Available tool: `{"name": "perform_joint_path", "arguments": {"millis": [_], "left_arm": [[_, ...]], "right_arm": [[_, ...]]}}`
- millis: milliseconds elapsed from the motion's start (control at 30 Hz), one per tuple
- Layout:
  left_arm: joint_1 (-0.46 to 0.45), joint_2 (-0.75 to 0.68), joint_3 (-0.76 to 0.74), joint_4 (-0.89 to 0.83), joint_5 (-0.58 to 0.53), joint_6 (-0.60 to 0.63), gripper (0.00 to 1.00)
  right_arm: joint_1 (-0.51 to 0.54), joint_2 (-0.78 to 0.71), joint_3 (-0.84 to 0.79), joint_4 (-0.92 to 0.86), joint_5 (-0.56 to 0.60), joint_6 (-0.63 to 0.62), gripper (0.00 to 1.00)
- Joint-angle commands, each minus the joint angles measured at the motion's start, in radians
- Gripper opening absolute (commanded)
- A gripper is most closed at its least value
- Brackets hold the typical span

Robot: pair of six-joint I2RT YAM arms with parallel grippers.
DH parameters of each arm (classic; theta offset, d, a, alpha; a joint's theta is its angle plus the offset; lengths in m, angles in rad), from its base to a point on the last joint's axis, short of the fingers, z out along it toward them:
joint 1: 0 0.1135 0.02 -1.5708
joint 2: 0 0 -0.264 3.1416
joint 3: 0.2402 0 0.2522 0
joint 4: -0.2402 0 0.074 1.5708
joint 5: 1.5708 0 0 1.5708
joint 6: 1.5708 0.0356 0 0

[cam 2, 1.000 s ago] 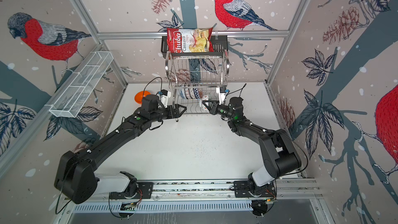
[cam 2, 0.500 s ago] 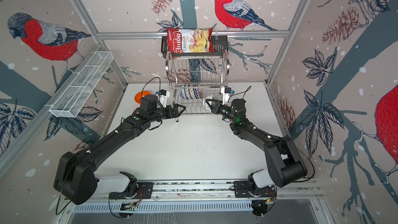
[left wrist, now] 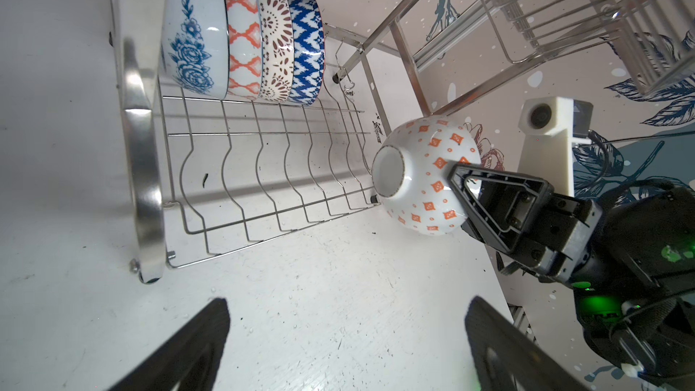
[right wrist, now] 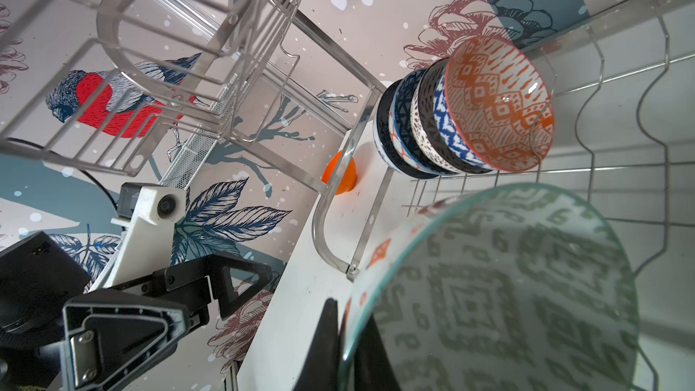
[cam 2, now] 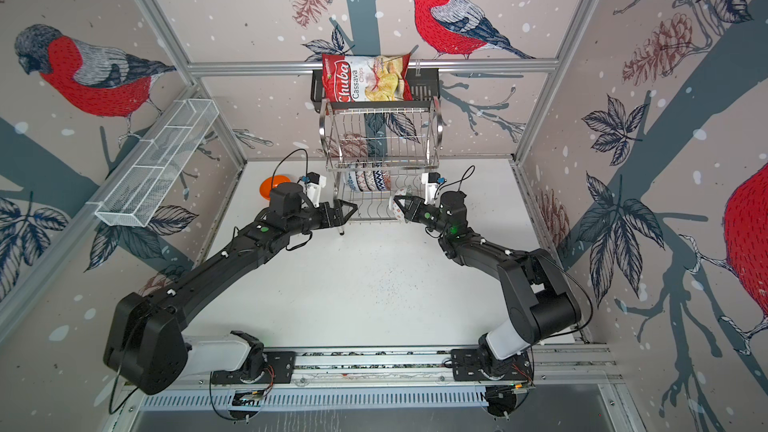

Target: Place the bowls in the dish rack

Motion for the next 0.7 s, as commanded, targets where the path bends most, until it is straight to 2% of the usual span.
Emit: {"name": "perform_joint_path", "arguments": {"millis": [0,400,667], "left_arm": [[0.007,0.007,0.000,0.035,0.026,-0.007,0.98],[0.021,0.018,-0.006,0.047,0.044,-0.019,0.98],[0.027,0.010,-0.006,0.048,0.051,-0.020,0.98]], "right_arm": [[0.011,0.041,0.039,0.068,-0.014,0.030,0.00],[0.020,0.201,0.160,0.158,0.026,0.110,0.00],[0.010,0.280,0.235,0.160,0.026,0.087,0.01]]}}
